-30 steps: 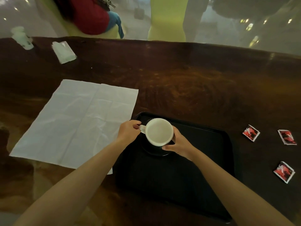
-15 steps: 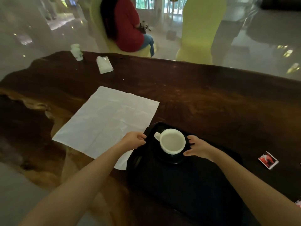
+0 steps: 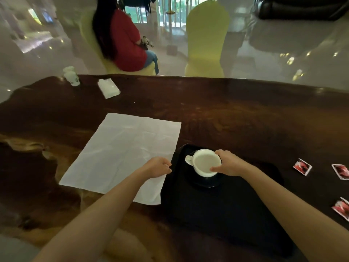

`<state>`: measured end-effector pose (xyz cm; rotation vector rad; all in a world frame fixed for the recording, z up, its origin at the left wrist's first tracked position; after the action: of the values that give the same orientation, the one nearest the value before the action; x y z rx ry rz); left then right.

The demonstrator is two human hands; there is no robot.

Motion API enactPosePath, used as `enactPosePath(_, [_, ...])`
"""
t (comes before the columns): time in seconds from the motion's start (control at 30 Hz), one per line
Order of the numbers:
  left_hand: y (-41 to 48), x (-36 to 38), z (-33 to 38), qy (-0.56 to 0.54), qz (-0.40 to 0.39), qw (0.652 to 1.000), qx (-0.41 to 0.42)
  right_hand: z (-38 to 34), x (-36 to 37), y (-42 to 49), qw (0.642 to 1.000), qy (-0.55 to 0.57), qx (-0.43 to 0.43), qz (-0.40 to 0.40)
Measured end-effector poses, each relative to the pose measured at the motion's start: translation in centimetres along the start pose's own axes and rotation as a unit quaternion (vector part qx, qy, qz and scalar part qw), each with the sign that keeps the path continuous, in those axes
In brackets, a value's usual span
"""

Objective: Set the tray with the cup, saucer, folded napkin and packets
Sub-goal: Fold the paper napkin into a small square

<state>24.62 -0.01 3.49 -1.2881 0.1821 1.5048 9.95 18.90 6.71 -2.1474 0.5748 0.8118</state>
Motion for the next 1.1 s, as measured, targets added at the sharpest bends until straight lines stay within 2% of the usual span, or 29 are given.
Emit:
enactPosePath(0.17, [-0.6, -0.5, -4.0, 0.051, -0.028, 0.997, 0.045, -4.8, 3.1, -1.8, 0.998, -0.024, -0.024, 0.049])
enactPosePath(0.4, [-2.5, -0.4, -11.5, 0.086, -0.051, 0.995, 0.022, -12.4, 10.8, -2.8, 0.992, -0.049, -0.11, 0.041])
enactPosePath(0.53, [-3.8, 1.3, -15.0, 0.112, -0.022, 0.993, 0.002, -14.9, 16.6, -2.3, 0.986, -0.084, -0.141, 0.005])
enactPosePath(0.63, [-4.8, 2.9, -16.5, 0.122, 0.004, 0.992, 0.002, -15.8, 21.2, -1.6, 0.973, -0.149, -0.172, -0.033])
enactPosePath(0.73, [-5.4, 3.7, -17.3, 0.139, 0.053, 0.989, 0.02, -16.0, 23.9, -0.6, 0.96, -0.212, -0.179, -0.039])
enactPosePath(0.9, [-5.2, 3.8, -19.0, 0.2, 0.09, 0.975, 0.043, -16.7, 25.6, 0.2, 0.955, -0.236, -0.178, 0.037])
enactPosePath(1.1, [-4.2, 2.3, -20.1, 0.231, 0.114, 0.959, 0.121, -18.6, 26.3, 1.3, 0.945, -0.257, -0.168, 0.112])
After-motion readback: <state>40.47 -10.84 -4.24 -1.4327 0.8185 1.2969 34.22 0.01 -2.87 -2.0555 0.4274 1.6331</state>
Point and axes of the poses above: each hand's wrist, its own y-axis towards the middle knuckle, its own x-axis out of the palm, z = x × y, the point moved 6 cm from there along y, towards the middle knuckle, and after that the axes turned 11 degrees about y, right-handed, at the moved point
